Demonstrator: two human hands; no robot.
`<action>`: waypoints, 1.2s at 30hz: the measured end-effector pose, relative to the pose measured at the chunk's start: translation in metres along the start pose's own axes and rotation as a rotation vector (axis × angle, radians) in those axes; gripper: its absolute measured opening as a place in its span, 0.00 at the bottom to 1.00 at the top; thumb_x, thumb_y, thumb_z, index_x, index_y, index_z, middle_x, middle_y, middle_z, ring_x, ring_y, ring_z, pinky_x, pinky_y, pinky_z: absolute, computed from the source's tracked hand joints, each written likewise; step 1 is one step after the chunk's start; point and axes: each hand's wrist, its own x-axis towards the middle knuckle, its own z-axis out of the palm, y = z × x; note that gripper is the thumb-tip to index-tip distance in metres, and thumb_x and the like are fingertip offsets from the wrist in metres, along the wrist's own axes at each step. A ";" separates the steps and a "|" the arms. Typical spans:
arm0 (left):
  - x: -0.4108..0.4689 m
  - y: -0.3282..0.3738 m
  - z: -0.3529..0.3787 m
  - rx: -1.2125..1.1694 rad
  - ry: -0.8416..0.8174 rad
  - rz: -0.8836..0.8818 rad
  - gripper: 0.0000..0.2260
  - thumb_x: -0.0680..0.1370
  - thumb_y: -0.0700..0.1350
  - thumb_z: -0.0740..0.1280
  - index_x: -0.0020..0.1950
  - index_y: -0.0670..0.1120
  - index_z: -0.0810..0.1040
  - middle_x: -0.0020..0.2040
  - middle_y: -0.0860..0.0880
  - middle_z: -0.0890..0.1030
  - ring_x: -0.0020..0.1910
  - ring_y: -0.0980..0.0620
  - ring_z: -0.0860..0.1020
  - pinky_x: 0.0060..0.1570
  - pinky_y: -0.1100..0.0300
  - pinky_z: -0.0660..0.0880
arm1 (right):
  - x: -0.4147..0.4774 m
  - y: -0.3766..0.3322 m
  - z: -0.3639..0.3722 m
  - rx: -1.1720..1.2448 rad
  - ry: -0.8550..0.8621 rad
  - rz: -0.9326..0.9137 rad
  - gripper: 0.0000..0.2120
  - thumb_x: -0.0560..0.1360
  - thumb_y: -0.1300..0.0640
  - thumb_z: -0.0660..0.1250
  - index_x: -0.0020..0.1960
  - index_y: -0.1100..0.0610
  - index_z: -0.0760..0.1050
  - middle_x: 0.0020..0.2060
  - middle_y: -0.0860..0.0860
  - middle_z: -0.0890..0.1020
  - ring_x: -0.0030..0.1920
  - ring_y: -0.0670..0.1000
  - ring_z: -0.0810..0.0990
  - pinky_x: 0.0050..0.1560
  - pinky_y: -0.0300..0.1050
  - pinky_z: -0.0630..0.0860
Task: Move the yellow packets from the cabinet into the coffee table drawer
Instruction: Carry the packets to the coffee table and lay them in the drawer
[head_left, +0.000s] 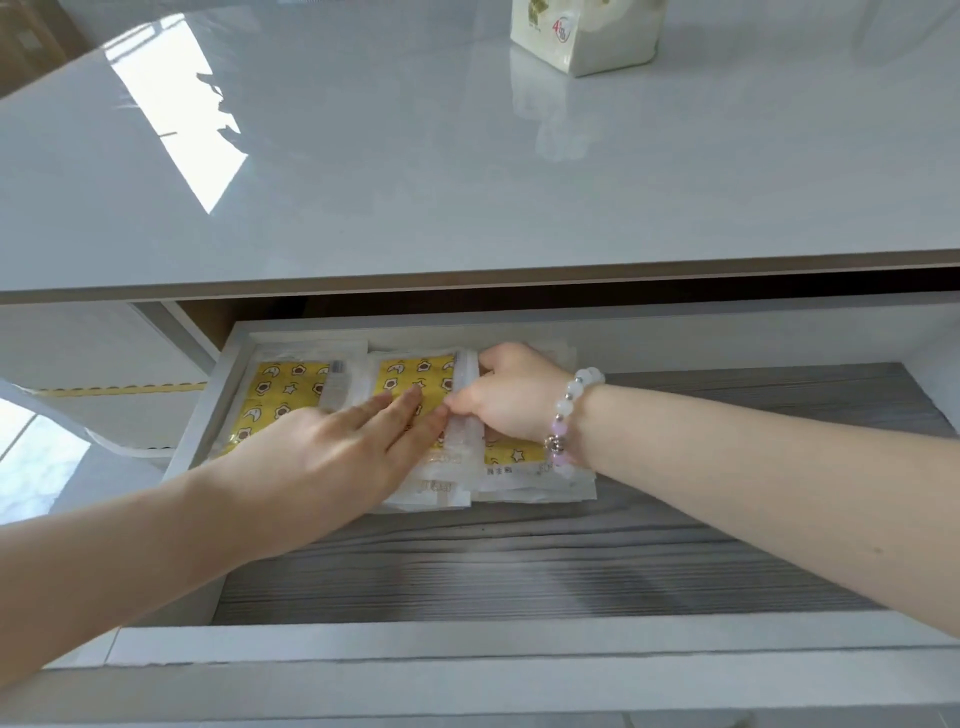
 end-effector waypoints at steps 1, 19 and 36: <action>0.000 -0.002 0.002 0.020 -0.010 -0.003 0.22 0.71 0.24 0.52 0.62 0.35 0.72 0.51 0.33 0.81 0.42 0.40 0.84 0.18 0.55 0.75 | 0.000 0.001 -0.002 -0.107 0.058 -0.037 0.13 0.77 0.56 0.64 0.57 0.63 0.77 0.48 0.56 0.83 0.49 0.55 0.82 0.55 0.49 0.78; -0.003 0.008 0.011 -0.201 -0.236 -0.378 0.25 0.81 0.52 0.50 0.68 0.36 0.71 0.65 0.39 0.75 0.62 0.43 0.77 0.61 0.59 0.66 | -0.001 0.034 0.015 -0.989 -0.087 -0.515 0.34 0.80 0.41 0.50 0.78 0.53 0.39 0.77 0.47 0.40 0.76 0.46 0.38 0.73 0.54 0.35; 0.006 -0.005 0.011 -0.382 -0.310 -0.635 0.28 0.73 0.60 0.53 0.65 0.46 0.76 0.60 0.49 0.80 0.60 0.46 0.76 0.57 0.55 0.74 | 0.010 0.037 0.015 -0.833 -0.072 -0.572 0.33 0.78 0.43 0.58 0.77 0.52 0.48 0.77 0.46 0.46 0.76 0.46 0.41 0.75 0.54 0.40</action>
